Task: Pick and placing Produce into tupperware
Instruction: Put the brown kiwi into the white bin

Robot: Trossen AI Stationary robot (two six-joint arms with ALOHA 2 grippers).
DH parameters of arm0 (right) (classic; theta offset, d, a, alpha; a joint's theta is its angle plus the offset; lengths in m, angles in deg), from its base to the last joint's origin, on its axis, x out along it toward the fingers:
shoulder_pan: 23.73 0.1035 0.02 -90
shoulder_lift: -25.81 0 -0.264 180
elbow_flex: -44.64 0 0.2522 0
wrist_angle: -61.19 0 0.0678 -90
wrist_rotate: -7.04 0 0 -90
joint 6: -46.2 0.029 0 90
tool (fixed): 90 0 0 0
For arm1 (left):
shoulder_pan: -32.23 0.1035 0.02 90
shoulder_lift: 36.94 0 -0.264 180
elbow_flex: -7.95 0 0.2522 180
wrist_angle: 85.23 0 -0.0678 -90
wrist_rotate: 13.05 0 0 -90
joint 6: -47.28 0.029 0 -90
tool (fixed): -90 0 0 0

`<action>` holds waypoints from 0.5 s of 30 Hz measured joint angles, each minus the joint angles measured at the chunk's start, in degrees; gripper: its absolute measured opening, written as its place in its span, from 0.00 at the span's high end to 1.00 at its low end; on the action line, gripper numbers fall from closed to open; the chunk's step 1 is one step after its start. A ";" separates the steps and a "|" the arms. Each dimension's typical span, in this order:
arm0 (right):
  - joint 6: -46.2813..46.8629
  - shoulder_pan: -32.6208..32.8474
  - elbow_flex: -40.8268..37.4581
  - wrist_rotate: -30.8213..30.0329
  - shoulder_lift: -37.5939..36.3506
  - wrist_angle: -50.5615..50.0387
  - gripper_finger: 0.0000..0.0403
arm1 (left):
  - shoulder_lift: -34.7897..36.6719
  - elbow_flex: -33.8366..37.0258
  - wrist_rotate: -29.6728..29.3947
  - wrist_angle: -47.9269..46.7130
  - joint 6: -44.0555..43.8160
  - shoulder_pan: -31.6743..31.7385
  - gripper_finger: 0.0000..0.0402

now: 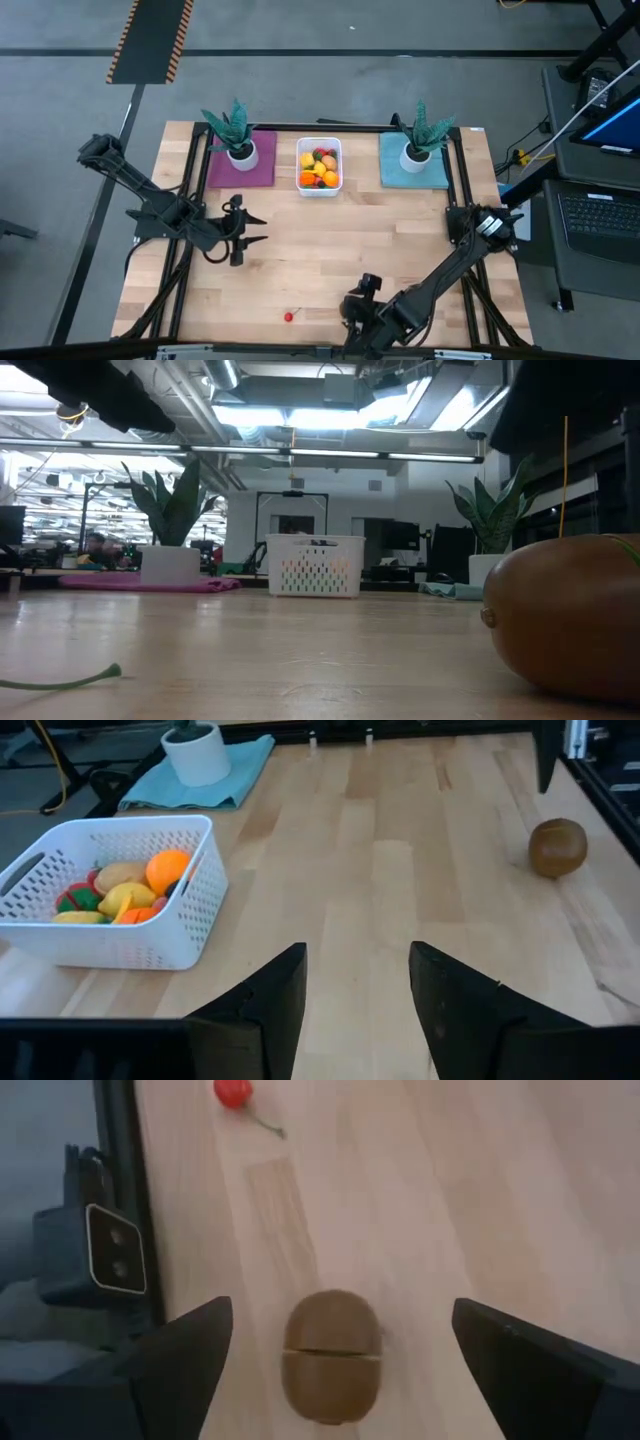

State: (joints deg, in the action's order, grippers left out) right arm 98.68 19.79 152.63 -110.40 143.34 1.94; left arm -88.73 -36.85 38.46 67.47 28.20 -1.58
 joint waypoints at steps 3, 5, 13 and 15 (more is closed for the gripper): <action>1.38 0.14 0.77 0.65 1.62 0.32 0.06 | 0.00 0.00 -0.01 -0.03 0.13 -0.79 0.59; 1.48 0.19 0.77 1.43 2.65 0.10 0.06 | 0.02 0.00 0.02 0.00 0.13 -1.29 0.60; 1.28 0.19 0.74 2.55 5.93 0.98 0.06 | 0.02 0.00 0.02 -0.04 0.15 -2.37 0.58; 1.30 0.19 0.74 2.73 6.51 0.95 0.06 | 0.02 0.00 0.02 -0.02 0.15 -2.37 0.58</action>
State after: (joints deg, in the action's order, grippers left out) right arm 99.98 19.97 153.38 -107.67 149.85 2.89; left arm -88.71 -36.85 38.48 67.45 28.34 -3.95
